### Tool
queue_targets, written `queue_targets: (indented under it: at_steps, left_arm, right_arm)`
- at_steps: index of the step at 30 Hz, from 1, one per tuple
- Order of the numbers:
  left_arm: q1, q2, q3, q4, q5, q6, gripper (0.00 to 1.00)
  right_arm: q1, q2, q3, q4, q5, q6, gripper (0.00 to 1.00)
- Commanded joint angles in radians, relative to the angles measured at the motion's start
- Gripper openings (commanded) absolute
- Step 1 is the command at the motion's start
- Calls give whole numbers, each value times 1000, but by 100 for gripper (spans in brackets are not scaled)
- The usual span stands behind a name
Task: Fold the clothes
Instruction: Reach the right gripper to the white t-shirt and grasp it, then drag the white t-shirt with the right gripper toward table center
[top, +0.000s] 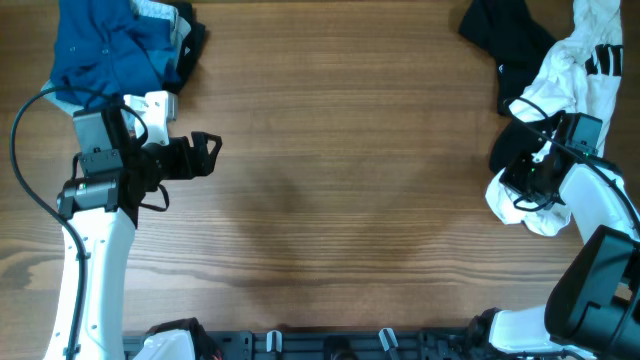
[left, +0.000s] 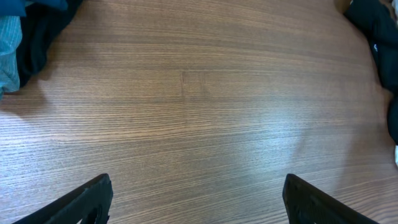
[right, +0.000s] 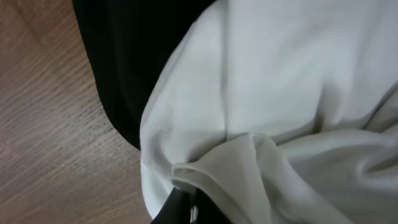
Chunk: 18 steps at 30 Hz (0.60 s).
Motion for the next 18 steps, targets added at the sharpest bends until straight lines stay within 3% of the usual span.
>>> queue_targets:
  at_steps: [1, 11, 18]
  left_arm:
    - [-6, 5, 19, 1, 20, 8, 86]
    - [-6, 5, 19, 4, 20, 7, 81]
    - [-6, 5, 19, 61, 20, -46, 82]
  right_arm:
    - [8, -61, 58, -31, -80, -47, 4]
    - [8, -277, 116, -94, -163, -70, 4]
    - [74, -292, 118, -52, -388, -72, 4]
